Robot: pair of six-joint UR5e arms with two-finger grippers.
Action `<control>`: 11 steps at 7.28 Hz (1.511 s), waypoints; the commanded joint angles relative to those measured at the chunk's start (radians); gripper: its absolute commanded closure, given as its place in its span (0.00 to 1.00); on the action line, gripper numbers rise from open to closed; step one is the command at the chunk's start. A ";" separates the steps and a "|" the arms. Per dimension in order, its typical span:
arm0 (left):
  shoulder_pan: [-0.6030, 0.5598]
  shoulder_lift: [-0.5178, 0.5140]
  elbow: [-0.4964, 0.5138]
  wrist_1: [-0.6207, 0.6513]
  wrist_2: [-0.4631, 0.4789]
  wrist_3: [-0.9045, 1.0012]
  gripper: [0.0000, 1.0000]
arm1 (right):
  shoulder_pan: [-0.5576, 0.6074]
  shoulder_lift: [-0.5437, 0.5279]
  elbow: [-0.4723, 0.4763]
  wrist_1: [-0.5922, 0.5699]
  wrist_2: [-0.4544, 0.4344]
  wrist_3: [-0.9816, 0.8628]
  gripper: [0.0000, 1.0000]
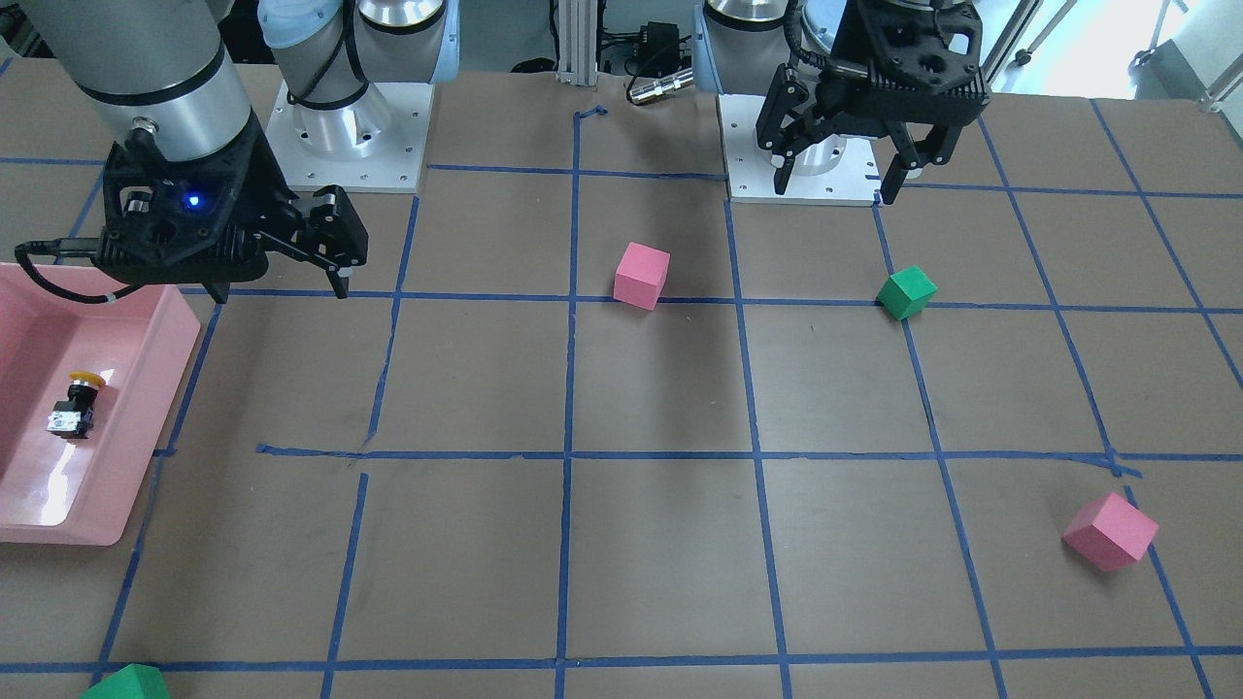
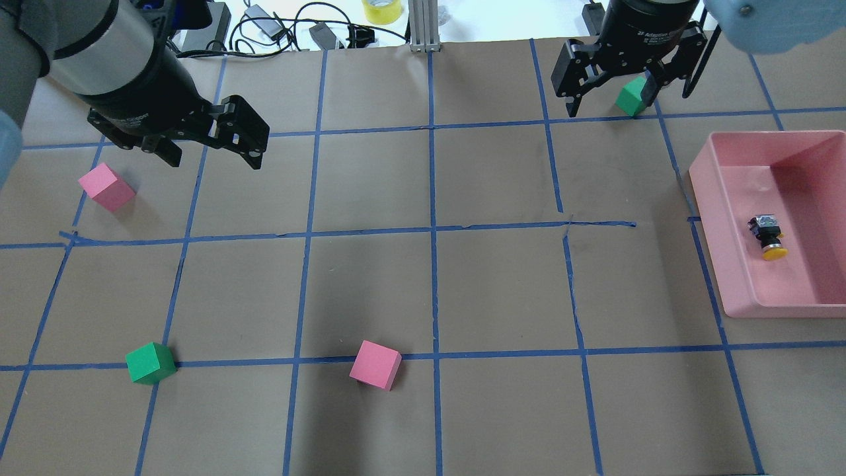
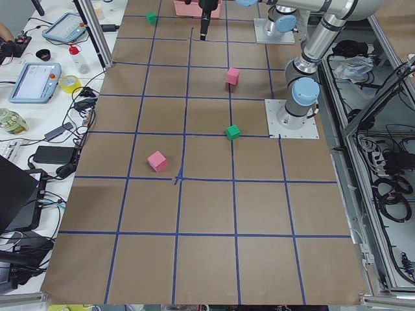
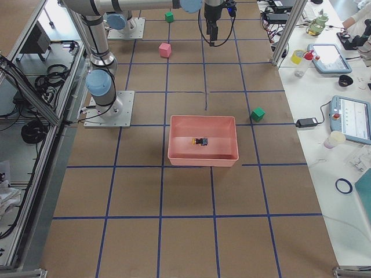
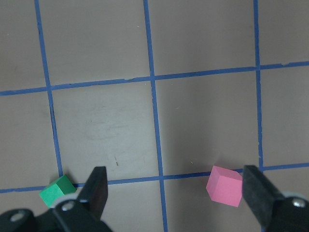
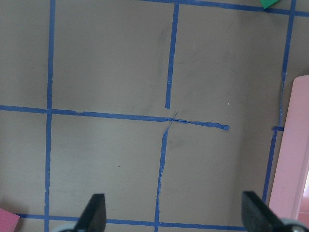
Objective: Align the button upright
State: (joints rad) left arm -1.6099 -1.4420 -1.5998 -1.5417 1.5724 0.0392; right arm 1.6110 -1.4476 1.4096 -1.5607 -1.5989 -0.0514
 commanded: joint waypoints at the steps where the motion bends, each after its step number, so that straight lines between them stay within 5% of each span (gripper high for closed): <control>1: -0.001 0.000 0.000 0.000 0.000 0.001 0.00 | -0.002 0.003 0.006 -0.007 0.002 0.002 0.00; 11: 0.001 0.000 0.003 0.000 0.002 0.001 0.00 | -0.084 0.007 0.012 -0.002 0.017 -0.004 0.00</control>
State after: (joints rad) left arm -1.6087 -1.4421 -1.5971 -1.5416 1.5737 0.0397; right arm 1.5586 -1.4421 1.4198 -1.5633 -1.5815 -0.0528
